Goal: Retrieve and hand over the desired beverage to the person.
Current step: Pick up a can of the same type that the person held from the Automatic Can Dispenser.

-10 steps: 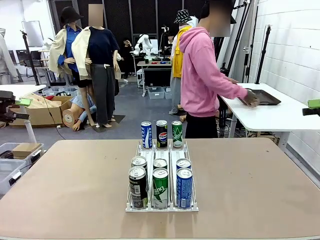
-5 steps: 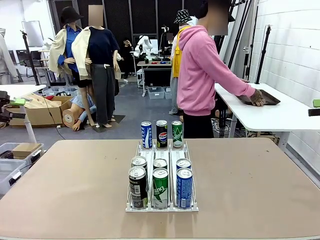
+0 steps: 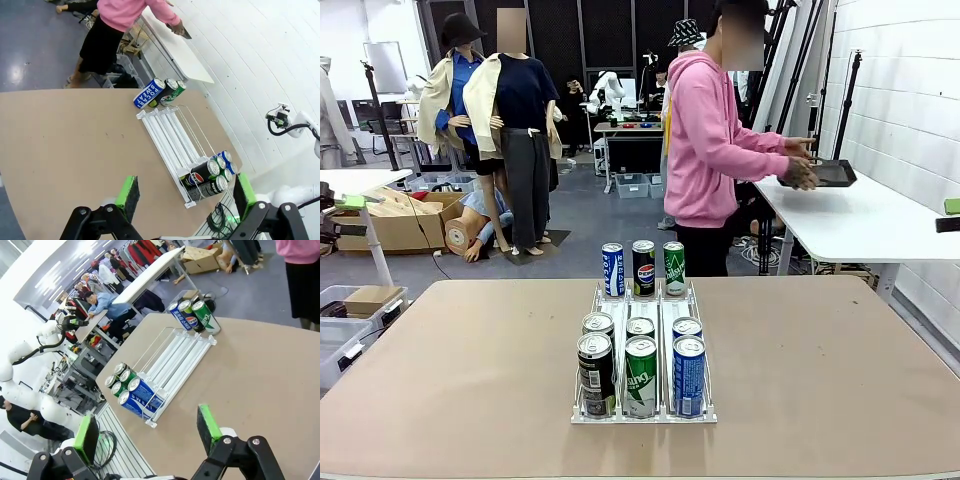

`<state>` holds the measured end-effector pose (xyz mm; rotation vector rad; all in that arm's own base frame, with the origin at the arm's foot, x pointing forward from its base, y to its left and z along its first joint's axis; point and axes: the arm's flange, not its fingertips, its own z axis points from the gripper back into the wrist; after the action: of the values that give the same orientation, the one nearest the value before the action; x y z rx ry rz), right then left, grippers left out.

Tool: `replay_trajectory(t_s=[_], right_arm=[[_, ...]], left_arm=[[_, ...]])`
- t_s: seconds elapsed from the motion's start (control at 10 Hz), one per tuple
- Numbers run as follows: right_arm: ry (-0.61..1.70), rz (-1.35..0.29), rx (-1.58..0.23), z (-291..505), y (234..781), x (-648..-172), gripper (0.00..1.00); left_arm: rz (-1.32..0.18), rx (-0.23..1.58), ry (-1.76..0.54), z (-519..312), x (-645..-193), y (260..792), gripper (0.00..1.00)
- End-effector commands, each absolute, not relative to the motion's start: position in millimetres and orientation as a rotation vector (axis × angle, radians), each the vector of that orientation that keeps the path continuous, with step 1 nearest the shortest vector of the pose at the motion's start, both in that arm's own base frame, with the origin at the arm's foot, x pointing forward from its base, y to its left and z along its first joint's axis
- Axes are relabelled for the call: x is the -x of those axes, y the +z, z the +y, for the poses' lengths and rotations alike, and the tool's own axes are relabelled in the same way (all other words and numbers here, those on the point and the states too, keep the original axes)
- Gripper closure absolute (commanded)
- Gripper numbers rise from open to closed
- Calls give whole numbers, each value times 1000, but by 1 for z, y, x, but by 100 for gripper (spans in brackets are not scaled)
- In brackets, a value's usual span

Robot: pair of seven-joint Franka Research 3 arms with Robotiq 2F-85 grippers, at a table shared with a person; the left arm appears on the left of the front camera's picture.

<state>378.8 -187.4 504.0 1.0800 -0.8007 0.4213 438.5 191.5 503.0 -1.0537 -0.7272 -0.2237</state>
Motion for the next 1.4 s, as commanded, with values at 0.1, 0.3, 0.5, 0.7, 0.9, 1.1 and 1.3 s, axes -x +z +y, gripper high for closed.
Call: replay_trajectory(t_s=[0.1,0.3,0.5,0.7,0.9,1.1,1.3], right_arm=[[424,-802,-1082,-186,504,-378,0],[424,-802,-1082,-186,504,-378,0],[424,-802,-1082,-186,504,-378,0],[424,-802,-1082,-186,504,-378,0],[424,-802,-1082,-186,504,-378,0],[424,-802,-1082,-186,504,-378,0],[424,-802,-1082,-186,504,-378,0]], left_arm=[[-726,1059,-214,192,-438,504,0],[-726,1059,-214,192,-438,504,0],[-726,1059,-214,192,-438,504,0],[-726,1059,-214,192,-438,504,0],[-726,1059,-214,192,-438,504,0],[-726,1059,-214,192,-438,504,0],[-726,1059,-214,192,-438,504,0]])
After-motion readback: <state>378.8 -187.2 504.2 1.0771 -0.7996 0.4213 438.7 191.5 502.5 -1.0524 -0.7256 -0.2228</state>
